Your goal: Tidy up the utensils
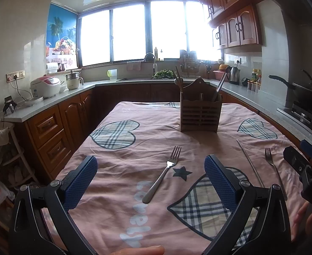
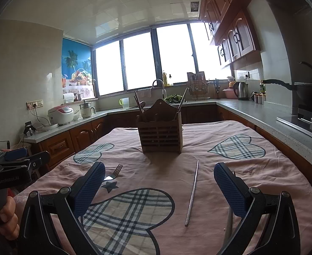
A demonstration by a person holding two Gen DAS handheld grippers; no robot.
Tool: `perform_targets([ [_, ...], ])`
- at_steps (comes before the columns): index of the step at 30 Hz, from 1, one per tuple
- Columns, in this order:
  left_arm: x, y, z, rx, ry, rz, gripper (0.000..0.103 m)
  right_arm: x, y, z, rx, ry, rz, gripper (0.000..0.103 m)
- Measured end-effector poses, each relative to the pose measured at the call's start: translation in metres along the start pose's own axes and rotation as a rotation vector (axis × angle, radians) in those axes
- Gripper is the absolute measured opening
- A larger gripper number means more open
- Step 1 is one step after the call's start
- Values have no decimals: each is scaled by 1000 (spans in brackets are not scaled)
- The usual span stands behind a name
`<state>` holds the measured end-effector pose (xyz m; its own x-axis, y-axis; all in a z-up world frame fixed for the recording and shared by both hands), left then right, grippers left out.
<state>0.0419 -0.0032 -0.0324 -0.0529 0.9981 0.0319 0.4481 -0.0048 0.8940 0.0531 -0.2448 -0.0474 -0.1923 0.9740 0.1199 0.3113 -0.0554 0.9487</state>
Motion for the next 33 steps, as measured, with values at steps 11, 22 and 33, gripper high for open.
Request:
perform_targets([
  [11,0,1,-1,-10,0,0,103,1,3,-2,-9,9,-2,103],
  [22,-2,1,-2,-10,-3,6,103,1,6,-6,-21,14,-2,103],
  [33,0,2,-2,-15,1,-4,103,1,11,-9,-33,19,-3,103],
])
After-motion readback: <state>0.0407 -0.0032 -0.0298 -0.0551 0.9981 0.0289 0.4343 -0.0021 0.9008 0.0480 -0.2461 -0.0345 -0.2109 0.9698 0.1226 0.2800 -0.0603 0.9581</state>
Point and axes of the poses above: each gripper's, at about its wrist camera, not at the fingertips, and z roughly the way its jaws point, x to its left, y to its top, the point moved 3 cm from there along z, roughly the way its jaws point, and after that the axes turned 4 degrees about x, right-handed, at the moved point
